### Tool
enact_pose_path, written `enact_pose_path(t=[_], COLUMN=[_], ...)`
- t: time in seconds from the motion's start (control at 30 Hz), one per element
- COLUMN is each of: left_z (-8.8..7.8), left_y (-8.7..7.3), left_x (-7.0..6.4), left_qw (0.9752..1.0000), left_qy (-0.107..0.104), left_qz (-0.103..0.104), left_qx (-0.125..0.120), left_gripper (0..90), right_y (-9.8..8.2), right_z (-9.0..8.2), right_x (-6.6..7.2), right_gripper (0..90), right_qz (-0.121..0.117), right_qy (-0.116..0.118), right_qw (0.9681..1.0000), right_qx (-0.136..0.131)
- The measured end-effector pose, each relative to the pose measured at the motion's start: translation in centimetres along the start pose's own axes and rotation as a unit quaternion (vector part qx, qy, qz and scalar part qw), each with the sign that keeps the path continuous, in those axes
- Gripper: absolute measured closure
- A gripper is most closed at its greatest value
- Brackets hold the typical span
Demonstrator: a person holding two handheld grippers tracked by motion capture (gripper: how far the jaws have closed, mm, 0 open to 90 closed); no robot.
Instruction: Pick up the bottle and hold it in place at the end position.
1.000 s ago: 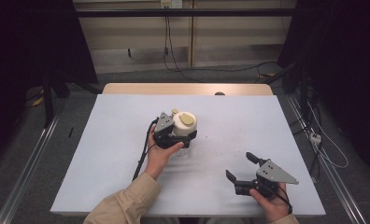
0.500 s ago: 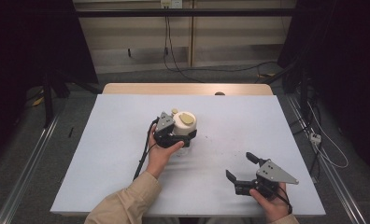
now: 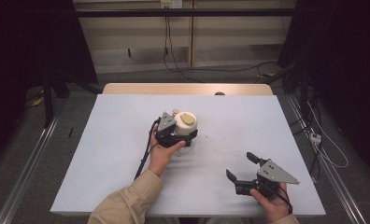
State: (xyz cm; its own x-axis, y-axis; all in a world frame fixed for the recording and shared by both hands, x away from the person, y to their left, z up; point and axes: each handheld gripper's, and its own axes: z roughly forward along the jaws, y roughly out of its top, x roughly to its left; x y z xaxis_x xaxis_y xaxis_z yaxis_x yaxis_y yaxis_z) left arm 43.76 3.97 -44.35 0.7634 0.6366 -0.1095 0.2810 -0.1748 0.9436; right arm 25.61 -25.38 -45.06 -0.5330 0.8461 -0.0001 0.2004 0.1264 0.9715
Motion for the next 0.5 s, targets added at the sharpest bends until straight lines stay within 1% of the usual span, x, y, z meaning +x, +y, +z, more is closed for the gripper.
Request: enact_pose_path(t=[0.07,0.1,0.13,0.17,0.23,0.3,0.4,0.5], left_z=[0.16,0.23,0.3,0.37,0.52,0.67,0.86,1.0], left_y=[0.33,0.52,0.66,0.77,0.78,0.7,0.56,0.44], left_x=[-0.05,-0.08,-0.1,-0.07,-0.18,-0.23,-0.15,0.0], left_qw=[1.0,1.0,1.0,1.0,1.0,1.0,1.0,1.0], left_qy=[0.0,0.001,-0.002,-0.003,-0.001,-0.002,0.003,0.006], left_qz=[0.005,0.005,0.0,0.001,-0.002,-0.005,0.0,-0.001], left_qx=[0.002,0.0,-0.002,-0.004,-0.008,-0.005,-0.002,-0.004], left_gripper=[6.5,6.5,6.5,6.4,6.4,6.4,6.5,6.4], right_y=[0.0,0.0,0.0,0.01,0.0,0.0,0.0,0.01], right_z=[-0.01,-0.01,-0.02,-0.02,-0.04,-0.07,-0.07,-0.05], right_x=[-0.01,-0.01,-0.01,-0.01,-0.01,-0.02,-0.01,0.0], right_gripper=[4.3,4.3,4.3,4.3,4.3,4.3,4.3,4.3], right_qz=[0.0,0.0,0.0,0.001,0.002,0.001,0.002,0.001], right_qy=[0.0,0.0,0.0,0.0,0.0,0.001,0.001,0.001], right_qw=[1.0,1.0,1.0,1.0,1.0,1.0,1.0,1.0], right_qx=[0.0,0.0,-0.001,-0.001,-0.001,-0.001,-0.001,-0.001])
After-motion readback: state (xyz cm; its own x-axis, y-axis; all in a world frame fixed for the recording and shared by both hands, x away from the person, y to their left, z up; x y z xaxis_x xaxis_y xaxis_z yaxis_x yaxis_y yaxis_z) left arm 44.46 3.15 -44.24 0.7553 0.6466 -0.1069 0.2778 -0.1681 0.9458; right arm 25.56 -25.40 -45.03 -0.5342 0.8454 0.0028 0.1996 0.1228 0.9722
